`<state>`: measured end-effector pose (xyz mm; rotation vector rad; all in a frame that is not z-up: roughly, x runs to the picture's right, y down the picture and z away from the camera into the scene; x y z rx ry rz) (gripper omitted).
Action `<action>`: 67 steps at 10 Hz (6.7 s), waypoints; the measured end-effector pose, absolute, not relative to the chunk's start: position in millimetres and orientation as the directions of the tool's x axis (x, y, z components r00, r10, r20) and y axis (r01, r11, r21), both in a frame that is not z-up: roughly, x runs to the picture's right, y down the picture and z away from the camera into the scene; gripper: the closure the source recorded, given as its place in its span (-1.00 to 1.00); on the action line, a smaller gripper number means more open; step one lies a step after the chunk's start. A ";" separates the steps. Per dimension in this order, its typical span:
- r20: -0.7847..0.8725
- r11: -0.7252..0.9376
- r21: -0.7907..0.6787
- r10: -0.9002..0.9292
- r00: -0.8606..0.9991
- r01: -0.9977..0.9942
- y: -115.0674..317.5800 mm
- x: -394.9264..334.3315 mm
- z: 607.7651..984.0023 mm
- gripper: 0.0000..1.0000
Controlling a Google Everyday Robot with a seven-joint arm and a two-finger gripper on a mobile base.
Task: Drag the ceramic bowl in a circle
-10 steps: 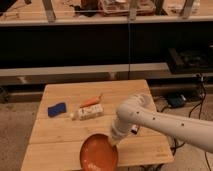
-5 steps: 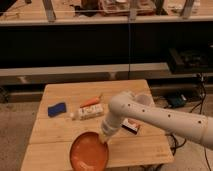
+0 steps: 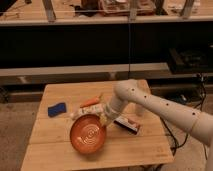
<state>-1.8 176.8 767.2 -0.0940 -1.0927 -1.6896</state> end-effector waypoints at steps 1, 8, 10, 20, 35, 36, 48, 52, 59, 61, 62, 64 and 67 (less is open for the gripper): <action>0.557 0.015 0.577 -0.739 -0.379 0.817 173.4 9.6 774.1 1.00; 0.535 0.002 0.381 -0.816 -0.219 0.924 146.0 128.2 767.8 1.00; 0.505 -0.090 0.364 -0.817 -0.278 0.927 150.2 143.8 760.2 1.00; 0.478 -0.386 0.573 -0.559 -0.677 0.723 237.7 61.3 730.4 1.00; 0.656 0.070 0.474 -0.693 -0.298 0.878 183.3 13.5 792.3 1.00; 0.655 0.055 0.453 -0.698 -0.291 0.890 180.0 29.0 789.7 1.00; 0.526 -0.351 0.547 -0.562 -0.638 0.760 207.4 132.7 751.7 1.00; 0.436 -0.474 0.672 -0.368 -0.821 0.570 258.6 42.9 726.0 1.00; 0.519 -0.318 0.686 -0.416 -0.747 0.654 252.2 -43.6 737.9 1.00; 0.590 -0.228 0.624 -0.489 -0.642 0.748 225.9 -35.7 762.5 1.00; 0.618 -0.185 0.584 -0.529 -0.581 0.790 213.6 -24.4 772.8 1.00; 0.638 -0.129 0.534 -0.587 -0.498 0.836 198.0 6.5 780.2 1.00; 0.609 -0.132 0.494 -0.653 -0.450 0.860 180.9 50.0 771.7 1.00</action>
